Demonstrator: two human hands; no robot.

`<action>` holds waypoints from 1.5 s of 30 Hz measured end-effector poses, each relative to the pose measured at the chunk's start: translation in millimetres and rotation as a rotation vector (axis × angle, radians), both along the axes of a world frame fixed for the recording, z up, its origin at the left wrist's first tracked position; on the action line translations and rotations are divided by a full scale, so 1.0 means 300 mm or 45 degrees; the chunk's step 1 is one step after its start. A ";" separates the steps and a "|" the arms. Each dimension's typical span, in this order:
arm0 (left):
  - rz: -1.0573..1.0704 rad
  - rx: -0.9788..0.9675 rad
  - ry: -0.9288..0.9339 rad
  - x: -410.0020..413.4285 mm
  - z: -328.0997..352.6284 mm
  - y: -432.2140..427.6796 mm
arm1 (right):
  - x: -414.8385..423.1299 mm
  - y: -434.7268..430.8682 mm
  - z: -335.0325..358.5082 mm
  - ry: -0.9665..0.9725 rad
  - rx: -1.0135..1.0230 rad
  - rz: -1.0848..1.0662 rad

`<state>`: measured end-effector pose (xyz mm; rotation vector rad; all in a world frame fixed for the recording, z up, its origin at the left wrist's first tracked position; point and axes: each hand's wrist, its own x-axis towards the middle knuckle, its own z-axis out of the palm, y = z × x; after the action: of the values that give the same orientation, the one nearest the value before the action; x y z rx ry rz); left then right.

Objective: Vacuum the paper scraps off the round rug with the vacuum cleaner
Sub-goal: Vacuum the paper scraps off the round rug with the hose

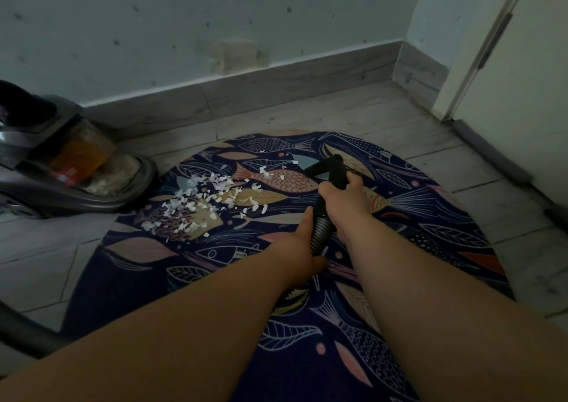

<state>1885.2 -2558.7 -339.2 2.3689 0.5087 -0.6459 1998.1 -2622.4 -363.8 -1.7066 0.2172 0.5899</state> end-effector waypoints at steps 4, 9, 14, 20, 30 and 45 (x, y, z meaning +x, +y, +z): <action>0.035 0.007 0.000 -0.020 0.011 0.028 | -0.015 0.039 0.009 0.022 0.048 0.066; 0.123 0.004 -0.018 -0.068 0.008 0.067 | -0.046 0.097 0.010 0.072 0.084 0.153; 0.128 0.024 -0.042 -0.096 0.010 0.096 | -0.074 0.143 0.011 0.084 0.127 0.182; 0.103 -0.003 -0.073 -0.079 -0.005 0.082 | -0.054 0.114 0.008 0.044 0.048 0.087; 0.018 0.007 -0.102 0.021 -0.013 0.058 | 0.031 0.075 0.000 0.000 0.027 -0.025; 0.124 -0.057 -0.103 0.033 -0.040 0.125 | 0.040 0.152 -0.013 -0.020 0.025 0.016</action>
<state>1895.0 -2521.0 -351.0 2.3020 0.5637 -0.5103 2010.1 -2576.7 -367.6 -1.6944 0.1893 0.5863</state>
